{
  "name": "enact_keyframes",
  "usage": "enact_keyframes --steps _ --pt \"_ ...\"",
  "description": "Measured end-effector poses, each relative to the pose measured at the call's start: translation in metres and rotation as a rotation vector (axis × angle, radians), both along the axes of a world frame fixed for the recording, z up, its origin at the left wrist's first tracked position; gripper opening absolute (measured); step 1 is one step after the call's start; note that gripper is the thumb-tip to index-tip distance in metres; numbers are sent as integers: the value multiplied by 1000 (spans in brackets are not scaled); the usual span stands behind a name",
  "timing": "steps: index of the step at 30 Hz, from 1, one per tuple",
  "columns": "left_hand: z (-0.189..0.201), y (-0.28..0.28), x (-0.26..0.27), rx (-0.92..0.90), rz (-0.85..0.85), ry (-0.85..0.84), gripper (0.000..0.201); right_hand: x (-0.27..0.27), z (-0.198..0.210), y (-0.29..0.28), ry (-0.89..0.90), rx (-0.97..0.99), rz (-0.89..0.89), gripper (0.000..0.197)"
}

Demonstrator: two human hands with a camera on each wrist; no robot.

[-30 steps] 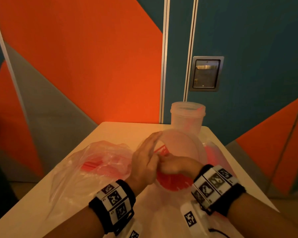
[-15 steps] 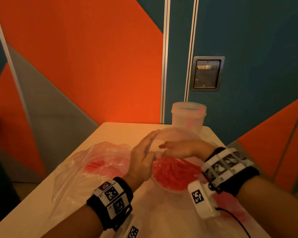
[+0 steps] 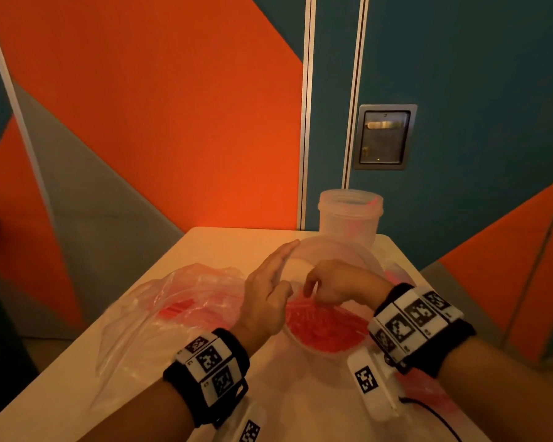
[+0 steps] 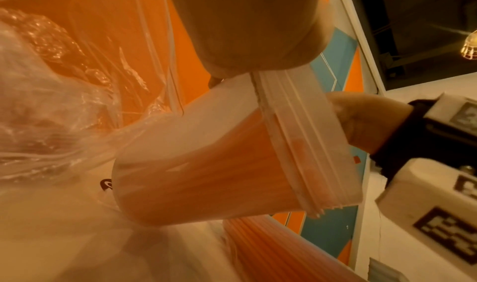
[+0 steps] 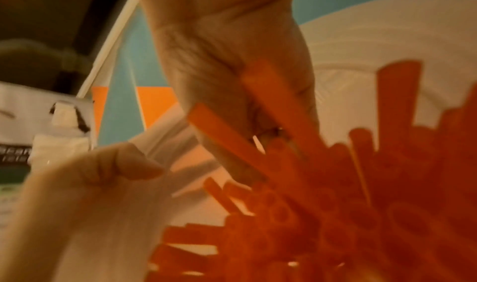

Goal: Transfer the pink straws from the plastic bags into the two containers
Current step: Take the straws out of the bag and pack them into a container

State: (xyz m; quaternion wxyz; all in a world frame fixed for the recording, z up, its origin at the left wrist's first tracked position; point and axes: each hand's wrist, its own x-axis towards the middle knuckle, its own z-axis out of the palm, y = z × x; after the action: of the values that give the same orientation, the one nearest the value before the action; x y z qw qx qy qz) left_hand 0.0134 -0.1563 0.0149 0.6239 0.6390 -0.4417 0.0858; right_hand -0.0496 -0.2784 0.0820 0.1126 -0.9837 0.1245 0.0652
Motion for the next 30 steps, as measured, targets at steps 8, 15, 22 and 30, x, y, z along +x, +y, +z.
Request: enact_keyframes --steps 8,15,22,30 --pt "0 -1 2 -5 -13 27 63 -7 8 7 -207 499 -42 31" --pt "-4 0 2 -26 -45 -10 60 -15 -6 14 134 323 117 42" --pt "-6 1 14 60 -57 -56 66 -34 -14 -17 301 78 176 53" --pt "-11 17 19 188 0 -351 63 -34 -53 -2 140 -55 249 71"
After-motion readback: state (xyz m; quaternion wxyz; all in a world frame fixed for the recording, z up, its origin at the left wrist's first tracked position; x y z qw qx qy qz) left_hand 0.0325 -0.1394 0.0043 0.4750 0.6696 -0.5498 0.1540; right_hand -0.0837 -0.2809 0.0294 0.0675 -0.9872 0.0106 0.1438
